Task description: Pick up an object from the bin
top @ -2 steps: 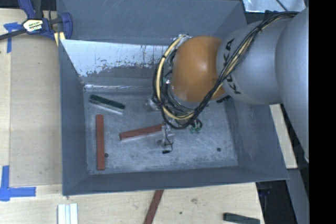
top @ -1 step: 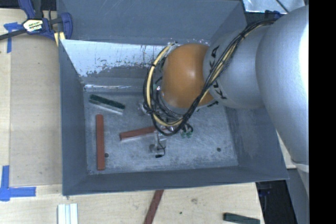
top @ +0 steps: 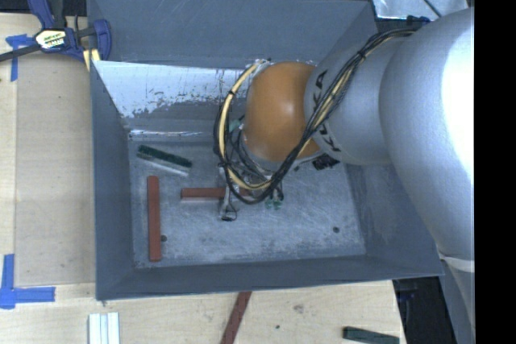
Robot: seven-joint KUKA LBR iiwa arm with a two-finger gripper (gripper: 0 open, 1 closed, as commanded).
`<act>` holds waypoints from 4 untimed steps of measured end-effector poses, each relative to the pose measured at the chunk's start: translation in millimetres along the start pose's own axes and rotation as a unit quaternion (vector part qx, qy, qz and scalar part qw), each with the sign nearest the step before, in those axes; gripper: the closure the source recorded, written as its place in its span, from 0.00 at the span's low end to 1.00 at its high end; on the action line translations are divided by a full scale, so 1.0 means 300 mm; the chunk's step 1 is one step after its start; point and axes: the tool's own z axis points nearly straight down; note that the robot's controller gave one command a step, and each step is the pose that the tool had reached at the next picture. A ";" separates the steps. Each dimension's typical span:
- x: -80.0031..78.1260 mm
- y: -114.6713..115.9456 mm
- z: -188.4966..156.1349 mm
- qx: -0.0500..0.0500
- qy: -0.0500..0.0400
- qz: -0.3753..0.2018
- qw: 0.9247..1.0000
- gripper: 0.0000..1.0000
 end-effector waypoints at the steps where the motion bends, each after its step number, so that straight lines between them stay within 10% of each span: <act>1: 0.000 0.000 0.000 0.000 0.000 0.000 1.000 1.00; 4: 0.002 -0.001 -0.045 0.001 0.002 0.000 1.000 1.00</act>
Offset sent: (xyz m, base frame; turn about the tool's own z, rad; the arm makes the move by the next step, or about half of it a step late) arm 0.0003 0.0000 0.0037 0.0000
